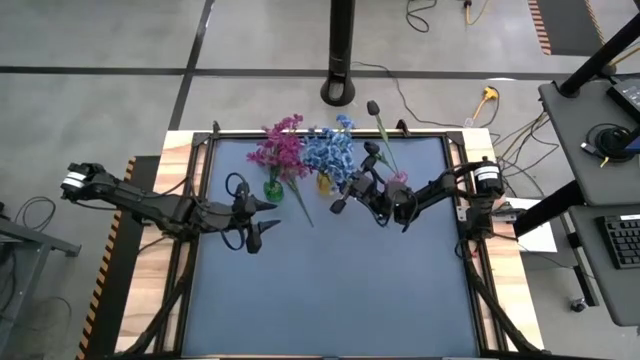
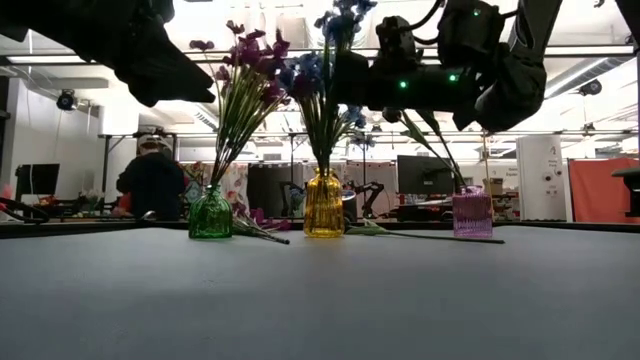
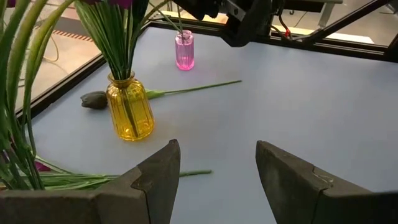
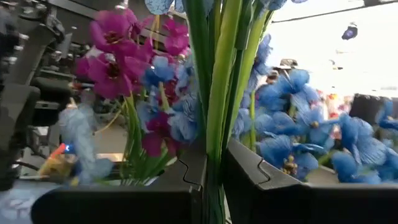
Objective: Sort flowers into vase by color
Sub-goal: Put the blue flowers into the yellow flower vase
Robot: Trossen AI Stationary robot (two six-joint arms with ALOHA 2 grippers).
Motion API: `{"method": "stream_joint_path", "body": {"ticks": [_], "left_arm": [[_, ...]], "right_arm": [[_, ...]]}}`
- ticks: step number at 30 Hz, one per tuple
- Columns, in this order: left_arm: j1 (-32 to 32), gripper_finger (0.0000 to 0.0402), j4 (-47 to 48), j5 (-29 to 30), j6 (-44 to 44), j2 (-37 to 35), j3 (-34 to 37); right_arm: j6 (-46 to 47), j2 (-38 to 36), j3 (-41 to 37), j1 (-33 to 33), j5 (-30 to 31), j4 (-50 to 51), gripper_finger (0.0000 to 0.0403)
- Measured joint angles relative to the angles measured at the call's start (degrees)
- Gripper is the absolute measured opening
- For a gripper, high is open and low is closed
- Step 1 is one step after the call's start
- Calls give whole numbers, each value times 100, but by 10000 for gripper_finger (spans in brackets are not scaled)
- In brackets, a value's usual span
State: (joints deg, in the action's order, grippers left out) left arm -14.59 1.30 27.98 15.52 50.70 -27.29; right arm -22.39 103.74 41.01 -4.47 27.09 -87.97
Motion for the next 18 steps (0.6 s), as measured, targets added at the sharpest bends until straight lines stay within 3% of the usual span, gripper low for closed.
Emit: {"method": "stream_joint_path", "body": {"ticks": [18], "left_arm": [[0,194,1,0,1,0,7]], "right_arm": [[-17,0,6,2,146,542,28]]}}
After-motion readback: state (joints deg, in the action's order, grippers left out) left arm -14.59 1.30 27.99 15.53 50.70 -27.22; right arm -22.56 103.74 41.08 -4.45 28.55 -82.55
